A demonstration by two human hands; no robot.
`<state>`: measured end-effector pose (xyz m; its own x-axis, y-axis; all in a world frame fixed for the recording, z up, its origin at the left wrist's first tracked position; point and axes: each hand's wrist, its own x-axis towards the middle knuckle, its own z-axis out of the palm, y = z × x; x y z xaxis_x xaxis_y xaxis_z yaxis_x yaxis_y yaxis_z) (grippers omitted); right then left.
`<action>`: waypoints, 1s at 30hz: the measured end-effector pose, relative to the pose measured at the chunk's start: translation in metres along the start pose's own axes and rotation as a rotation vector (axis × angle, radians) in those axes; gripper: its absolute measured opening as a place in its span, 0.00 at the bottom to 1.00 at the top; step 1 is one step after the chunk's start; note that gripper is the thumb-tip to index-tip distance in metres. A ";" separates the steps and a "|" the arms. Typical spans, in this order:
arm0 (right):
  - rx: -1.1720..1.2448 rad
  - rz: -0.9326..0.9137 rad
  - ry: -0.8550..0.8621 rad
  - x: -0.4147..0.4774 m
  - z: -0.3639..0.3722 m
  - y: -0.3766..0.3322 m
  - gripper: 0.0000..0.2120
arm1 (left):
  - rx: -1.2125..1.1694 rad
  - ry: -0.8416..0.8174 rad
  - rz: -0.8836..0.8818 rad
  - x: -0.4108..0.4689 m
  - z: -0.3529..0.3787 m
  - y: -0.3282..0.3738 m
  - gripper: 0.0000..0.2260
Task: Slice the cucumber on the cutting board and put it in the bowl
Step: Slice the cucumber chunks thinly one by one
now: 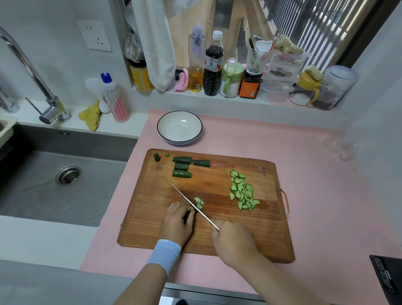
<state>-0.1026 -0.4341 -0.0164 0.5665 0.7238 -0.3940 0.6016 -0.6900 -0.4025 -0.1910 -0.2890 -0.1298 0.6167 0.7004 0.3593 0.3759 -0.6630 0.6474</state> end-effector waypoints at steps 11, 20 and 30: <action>0.024 -0.028 0.058 -0.023 0.000 0.022 0.12 | -0.027 0.000 -0.027 0.000 -0.002 0.001 0.07; 0.039 0.007 -0.008 -0.007 -0.004 0.004 0.18 | -0.047 0.004 -0.034 0.001 -0.002 0.000 0.07; 0.032 0.028 -0.017 0.007 0.002 -0.007 0.10 | -0.012 -0.029 -0.006 -0.003 -0.003 0.001 0.05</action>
<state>-0.1037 -0.4248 -0.0177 0.5731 0.7041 -0.4194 0.5672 -0.7101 -0.4172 -0.1940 -0.2913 -0.1282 0.6345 0.6962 0.3356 0.3711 -0.6553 0.6579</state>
